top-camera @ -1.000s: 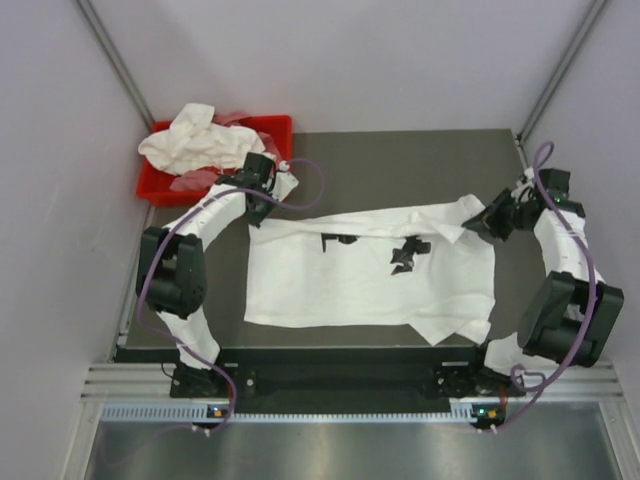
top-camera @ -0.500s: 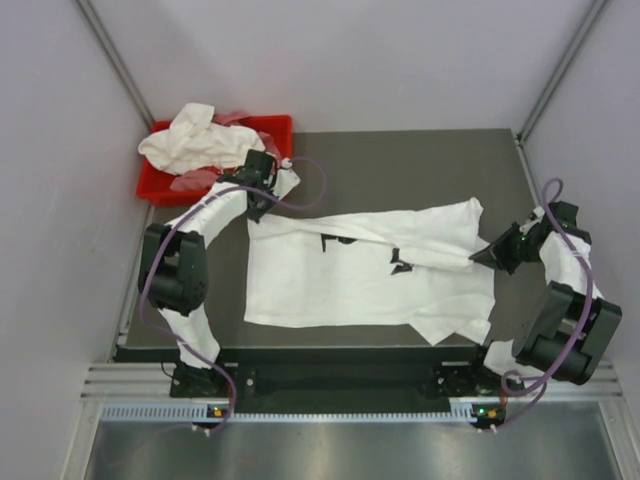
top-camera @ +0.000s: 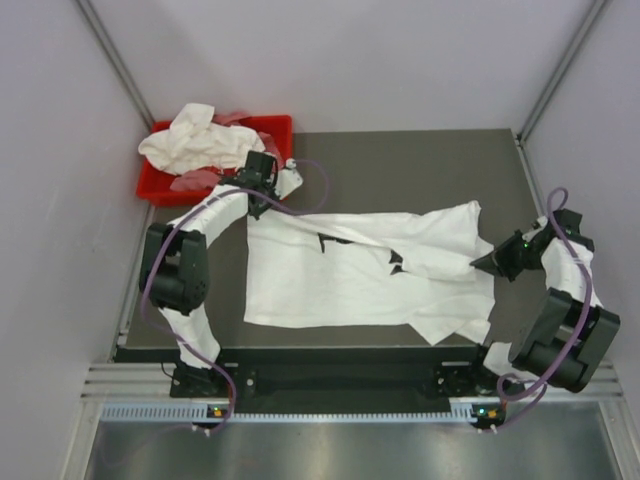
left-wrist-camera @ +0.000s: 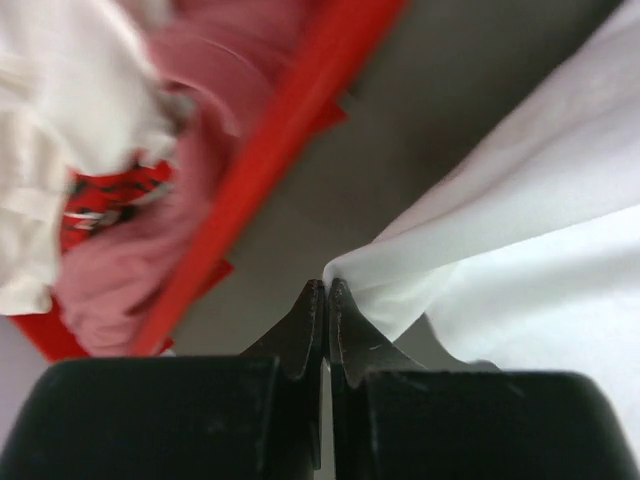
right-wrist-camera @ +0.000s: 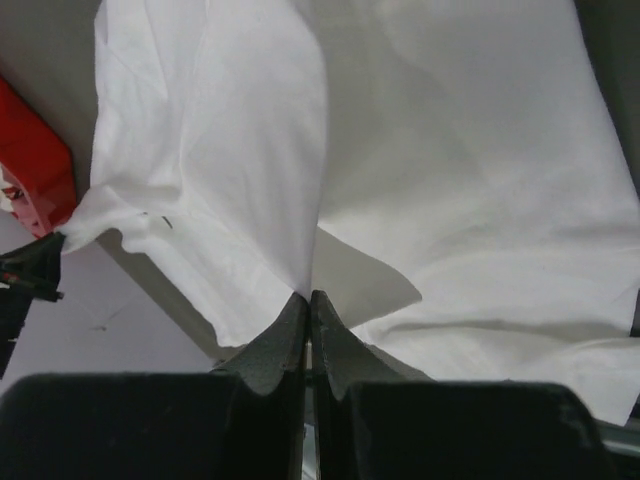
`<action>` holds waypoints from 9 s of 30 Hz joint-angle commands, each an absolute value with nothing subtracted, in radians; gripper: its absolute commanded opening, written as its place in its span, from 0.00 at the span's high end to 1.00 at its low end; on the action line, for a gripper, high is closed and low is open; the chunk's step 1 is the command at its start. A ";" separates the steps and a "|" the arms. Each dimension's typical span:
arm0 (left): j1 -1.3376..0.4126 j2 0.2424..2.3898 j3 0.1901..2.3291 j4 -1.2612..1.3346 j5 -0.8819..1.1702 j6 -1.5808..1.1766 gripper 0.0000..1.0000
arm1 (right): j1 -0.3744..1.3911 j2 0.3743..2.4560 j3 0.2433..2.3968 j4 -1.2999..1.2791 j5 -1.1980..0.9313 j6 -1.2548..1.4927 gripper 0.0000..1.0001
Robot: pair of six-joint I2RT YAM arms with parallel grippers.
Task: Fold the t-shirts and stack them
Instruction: Fold the tshirt
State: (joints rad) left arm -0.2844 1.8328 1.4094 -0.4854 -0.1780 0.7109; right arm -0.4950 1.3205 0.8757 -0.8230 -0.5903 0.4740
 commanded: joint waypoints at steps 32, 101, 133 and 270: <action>-0.296 1.730 1.321 -0.983 0.143 0.840 0.50 | -0.594 1.378 0.836 -0.770 -0.391 0.512 0.43; -0.143 1.804 1.421 -0.795 0.213 0.276 0.55 | 0.206 1.764 1.479 -0.629 -0.164 0.078 0.33; -0.164 1.781 1.302 -0.805 0.245 0.321 1.00 | 0.520 1.896 1.316 -0.591 -0.212 -0.046 1.00; -0.159 1.772 1.258 -0.644 0.144 0.290 0.27 | -0.046 2.167 1.854 -0.649 -0.086 0.235 0.35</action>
